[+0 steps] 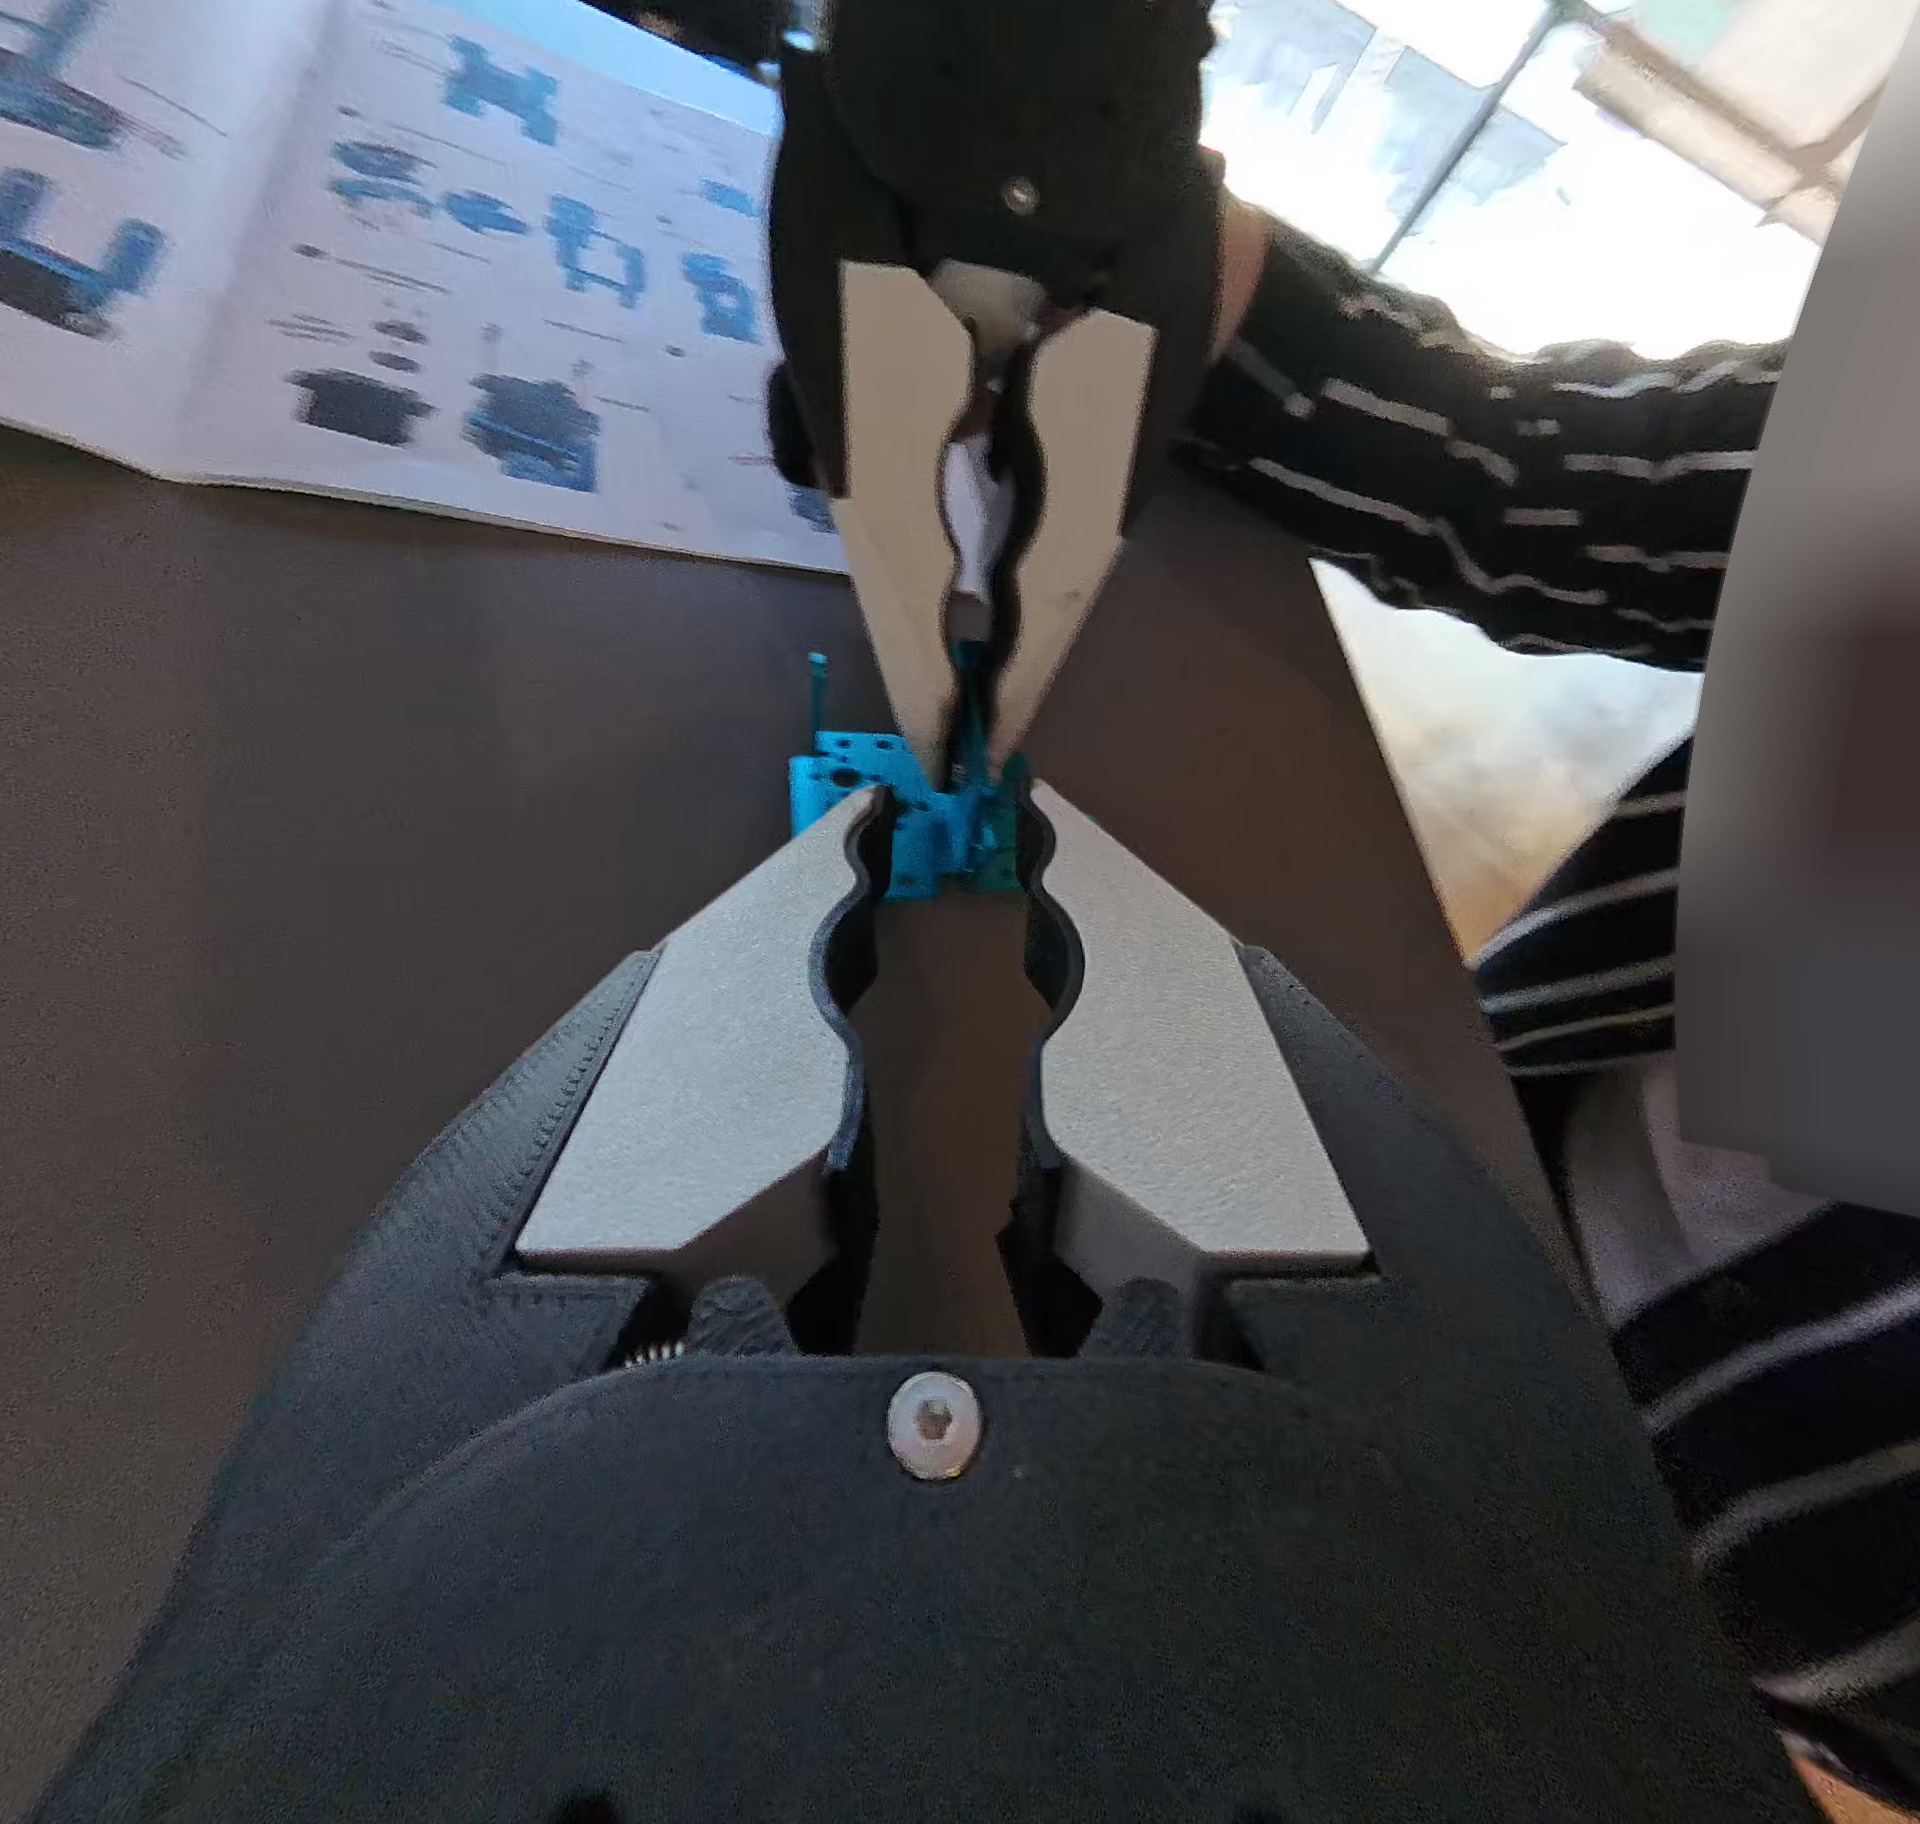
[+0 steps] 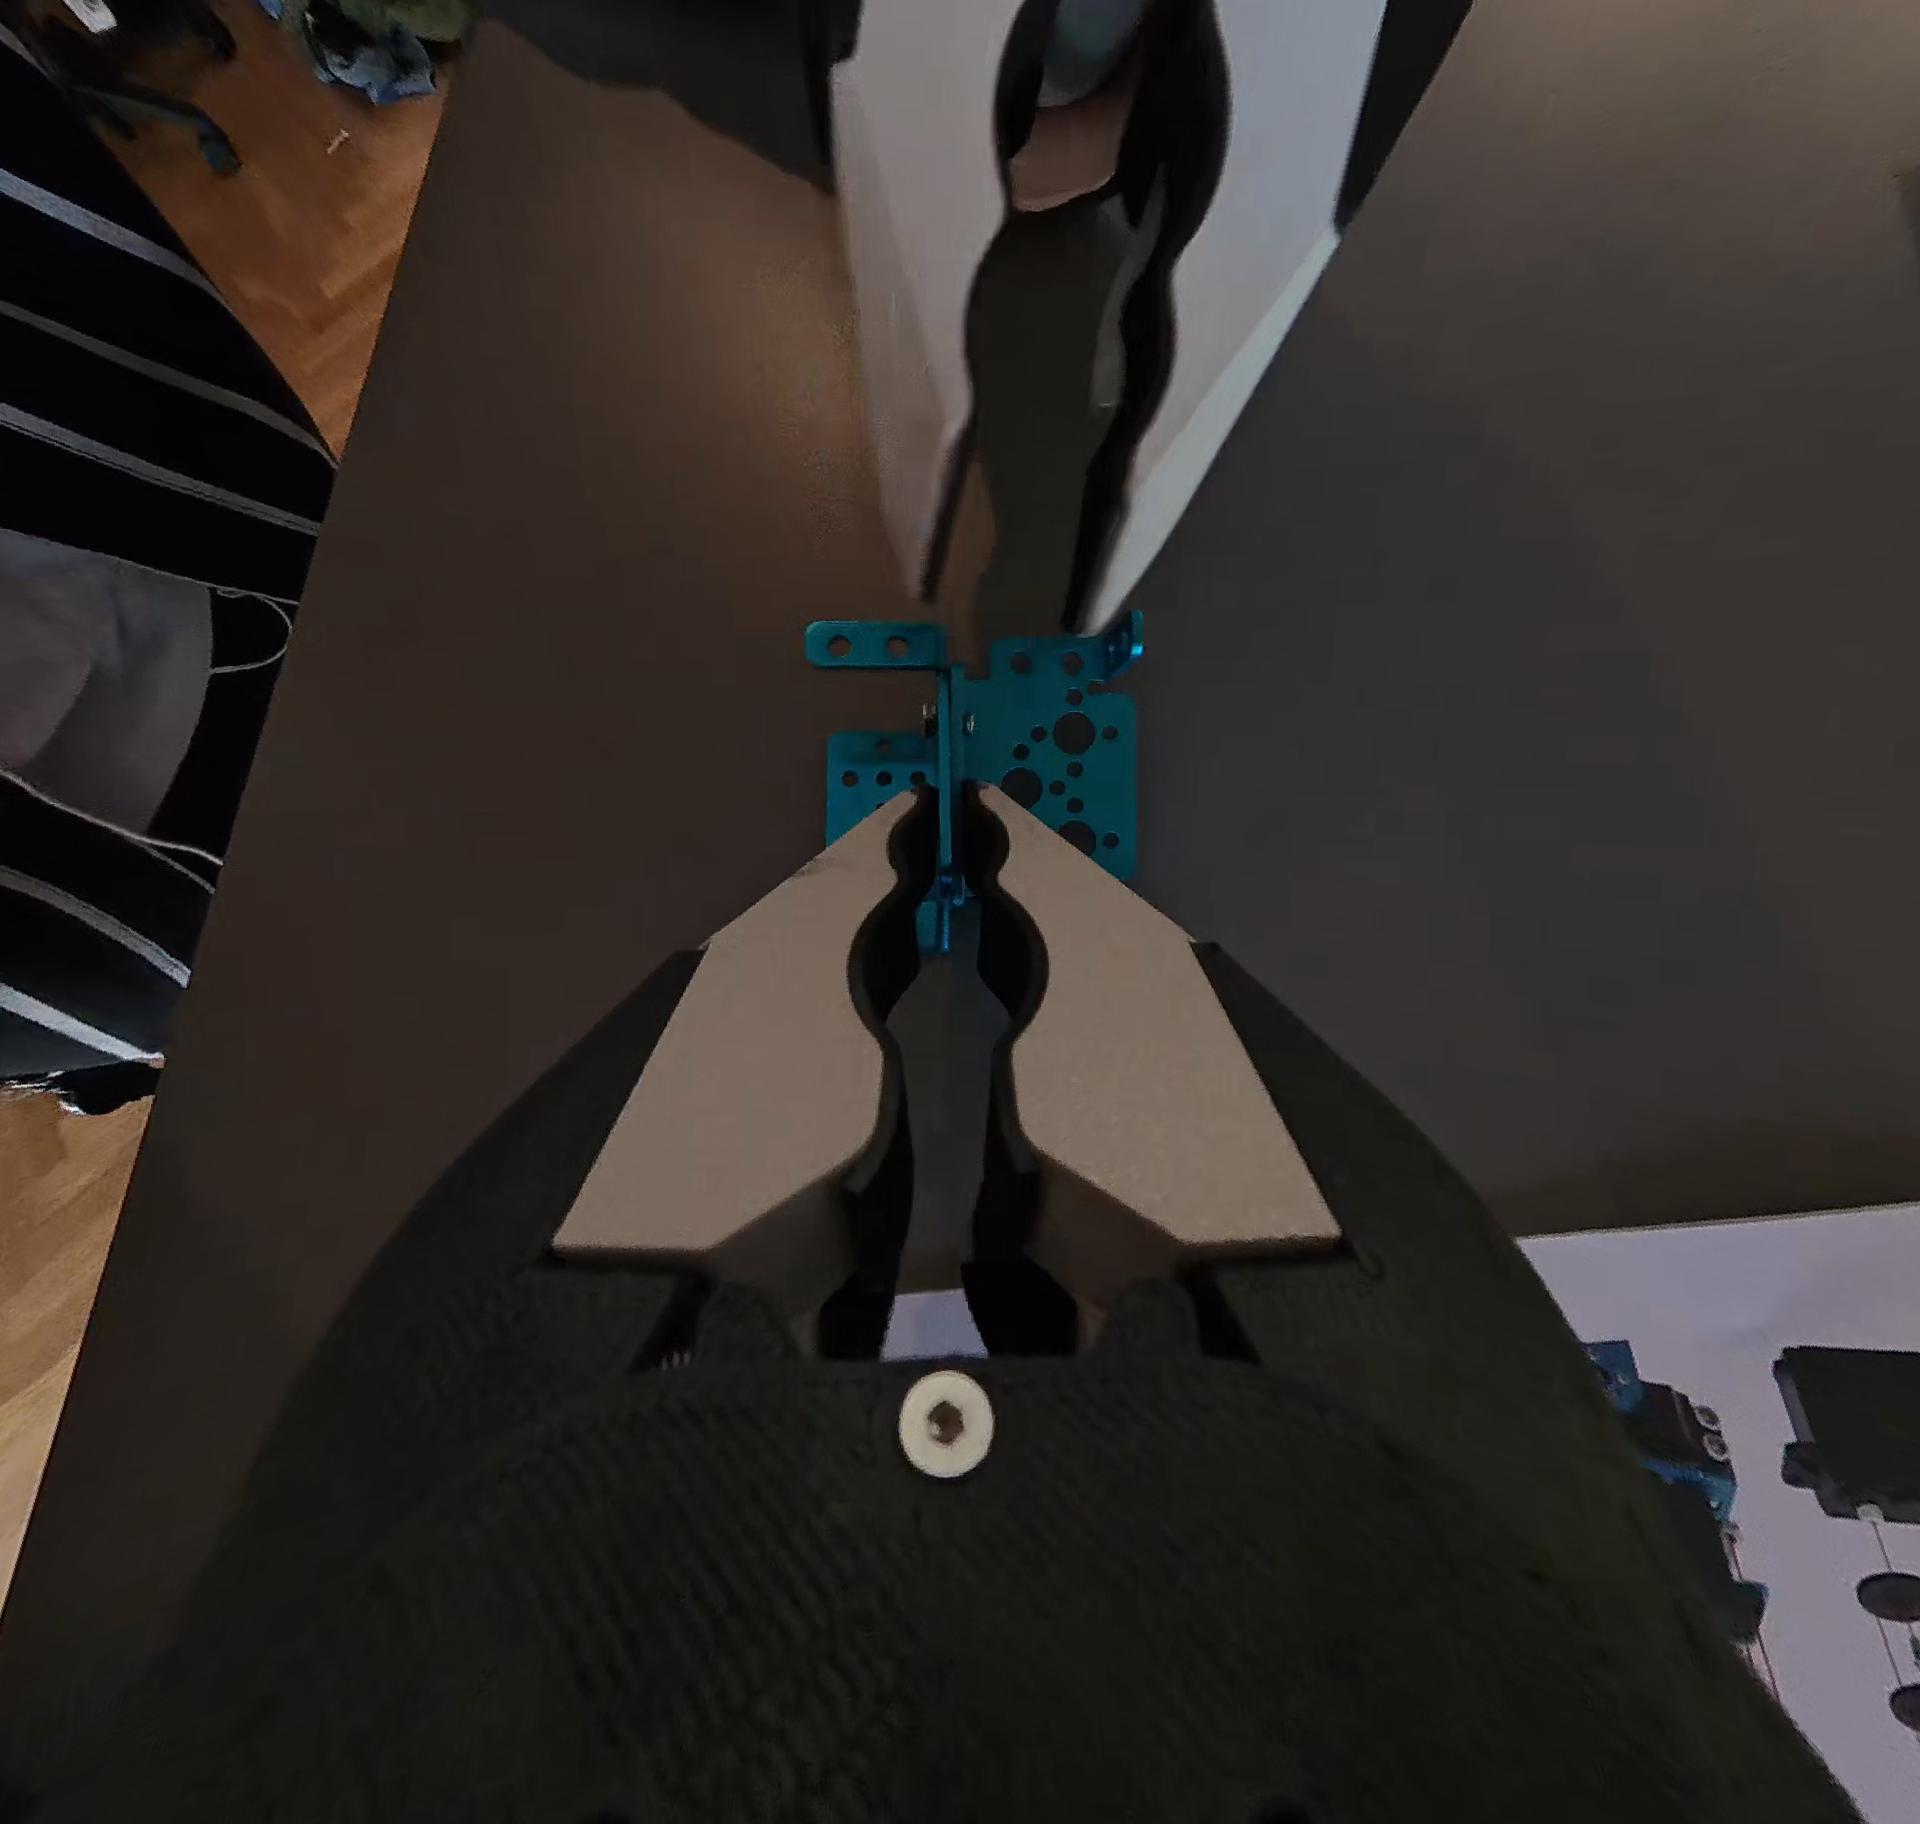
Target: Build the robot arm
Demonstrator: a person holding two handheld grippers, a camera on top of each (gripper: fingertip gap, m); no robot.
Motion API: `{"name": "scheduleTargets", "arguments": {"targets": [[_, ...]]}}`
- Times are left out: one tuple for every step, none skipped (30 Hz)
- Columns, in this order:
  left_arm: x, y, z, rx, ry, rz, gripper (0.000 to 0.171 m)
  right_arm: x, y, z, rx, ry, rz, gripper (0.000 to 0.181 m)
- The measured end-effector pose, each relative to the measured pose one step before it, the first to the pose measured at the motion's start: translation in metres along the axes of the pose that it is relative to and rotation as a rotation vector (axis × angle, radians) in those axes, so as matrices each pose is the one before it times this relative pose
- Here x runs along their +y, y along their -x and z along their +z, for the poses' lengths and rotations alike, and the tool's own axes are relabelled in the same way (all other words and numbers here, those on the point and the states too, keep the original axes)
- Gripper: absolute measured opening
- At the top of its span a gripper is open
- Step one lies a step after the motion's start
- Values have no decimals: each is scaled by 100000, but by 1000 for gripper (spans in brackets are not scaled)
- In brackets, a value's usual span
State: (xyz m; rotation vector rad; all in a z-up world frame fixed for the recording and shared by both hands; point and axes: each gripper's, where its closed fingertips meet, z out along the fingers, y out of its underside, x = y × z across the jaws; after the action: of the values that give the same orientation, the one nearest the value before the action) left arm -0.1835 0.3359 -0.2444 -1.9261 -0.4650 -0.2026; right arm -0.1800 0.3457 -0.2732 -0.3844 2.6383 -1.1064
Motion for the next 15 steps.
{"name": "scheduleTargets", "arguments": {"targets": [[-489, 335, -208, -4166, 77, 2093, 23, -39, -14, 29, -300, -594, -38, 4], [-737, 8, -367, -3335, -262, 3275, 22, -3, -22, -13, -191, -434, 32, 4], [-744, 656, -547, -8013, 855, 4227, 21, 4, -17, -14, -89, -412, -12, 4], [-486, 1471, -715, -13068, 2776, 5320, 19, -16, -7, -7, 11, -512, -261, 4], [-208, 2125, -826, -15962, 3781, 5900, 10, -27, 10, 14, 86, -490, -485, 4], [88, 3034, -911, -19895, 5090, 6374, 0, -21, 16, -12, 150, -250, -728, 4], [183, 3600, -757, -21817, 5938, 7766, 0, -13, 9, 10, 188, -50, -679, 4], [169, 3169, -292, -18154, 5925, 8123, 0, -41, 21, 25, 96, -211, -505, 4], [186, 2146, 218, -10533, 6525, 6479, 0, -66, 9, 61, -52, -541, -338, 4], [-20, 1809, 449, -7347, 6429, 4370, 0, -42, 24, 31, -205, -356, -50, 4], [-545, 1776, 444, -7162, 3174, 4154, 0, -1, 21, 10, -91, -95, -49, 4], [-903, 1307, 395, -4452, 972, 3511, 0, -10, 1, -7, 56, -242, -205, 4], [-938, 1264, 308, -4846, 1015, 3445, 0, -10, 21, -1, -90, -338, -254, 4], [-807, 1702, 217, -8912, 1745, 5825, 0, -14, 28, 6, -231, -289, -198, 4], [-583, 1416, 197, -8658, 2406, 8192, 0, 1, 38, 5, -435, -228, -10, 4]]}}
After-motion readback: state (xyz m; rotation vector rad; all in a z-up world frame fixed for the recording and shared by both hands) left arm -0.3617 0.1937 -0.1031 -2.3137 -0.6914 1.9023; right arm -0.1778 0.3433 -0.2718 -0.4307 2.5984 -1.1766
